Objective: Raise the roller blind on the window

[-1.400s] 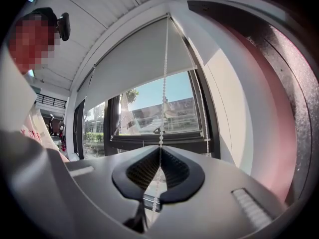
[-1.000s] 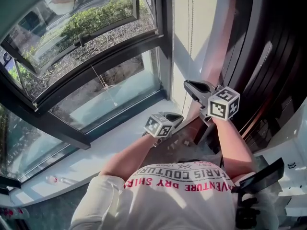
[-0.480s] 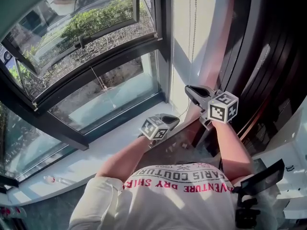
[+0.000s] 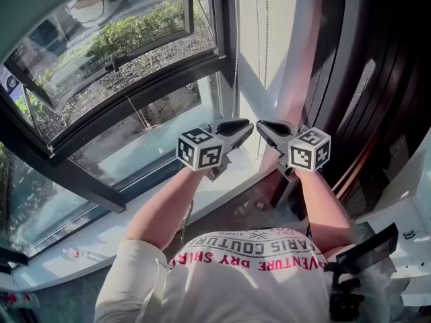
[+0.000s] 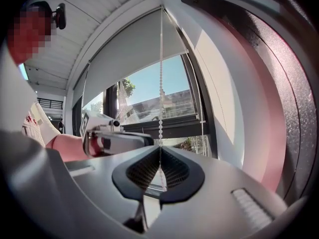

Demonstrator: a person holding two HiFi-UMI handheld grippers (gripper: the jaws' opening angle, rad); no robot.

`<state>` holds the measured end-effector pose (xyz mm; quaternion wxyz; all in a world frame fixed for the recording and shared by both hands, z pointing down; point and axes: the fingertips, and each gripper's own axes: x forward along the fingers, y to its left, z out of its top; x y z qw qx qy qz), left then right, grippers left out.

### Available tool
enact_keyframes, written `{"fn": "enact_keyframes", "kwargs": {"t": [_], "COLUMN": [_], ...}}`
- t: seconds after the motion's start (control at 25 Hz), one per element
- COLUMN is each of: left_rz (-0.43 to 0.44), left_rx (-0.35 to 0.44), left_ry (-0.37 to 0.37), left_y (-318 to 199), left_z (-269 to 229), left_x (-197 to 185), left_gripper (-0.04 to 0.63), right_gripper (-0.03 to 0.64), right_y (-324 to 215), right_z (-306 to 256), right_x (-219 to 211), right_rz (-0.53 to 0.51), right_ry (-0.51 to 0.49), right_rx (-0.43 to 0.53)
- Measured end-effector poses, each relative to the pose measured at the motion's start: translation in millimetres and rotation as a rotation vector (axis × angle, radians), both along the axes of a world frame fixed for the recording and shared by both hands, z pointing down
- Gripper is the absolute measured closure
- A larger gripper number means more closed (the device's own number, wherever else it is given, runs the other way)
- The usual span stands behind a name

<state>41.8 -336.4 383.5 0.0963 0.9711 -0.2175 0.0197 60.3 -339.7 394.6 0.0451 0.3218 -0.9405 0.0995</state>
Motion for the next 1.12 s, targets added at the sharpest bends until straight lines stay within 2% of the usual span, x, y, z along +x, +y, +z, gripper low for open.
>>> {"fn": "enact_keyframes", "kwargs": {"t": [0.24, 0.56, 0.76, 0.88, 1.12], "left_rz": [0.023, 0.032, 0.040, 0.037, 0.057], "left_rx": [0.079, 0.163, 0.130, 0.115, 0.110], "left_ry": [0.077, 0.100, 0.118, 0.119, 0.092], "left_y": [-17, -31, -36, -37, -36], "left_z": [-82, -153, -163, -162, -160], "left_x": [12, 27, 26, 27, 31], "left_gripper": [0.515, 0.515, 0.520, 0.563, 0.584], "right_gripper": [0.611, 0.611, 0.611, 0.611, 0.611], "right_y": [3, 8, 9, 7, 4], "right_z": [3, 1, 3, 4, 6], "right_x": [-5, -13, -14, -13, -11], "right_rz": [-0.016, -0.035, -0.028, -0.022, -0.008], "right_ry": [0.005, 0.013, 0.016, 0.026, 0.037], "right_rx": [-0.007, -0.012, -0.012, -0.011, -0.015]}}
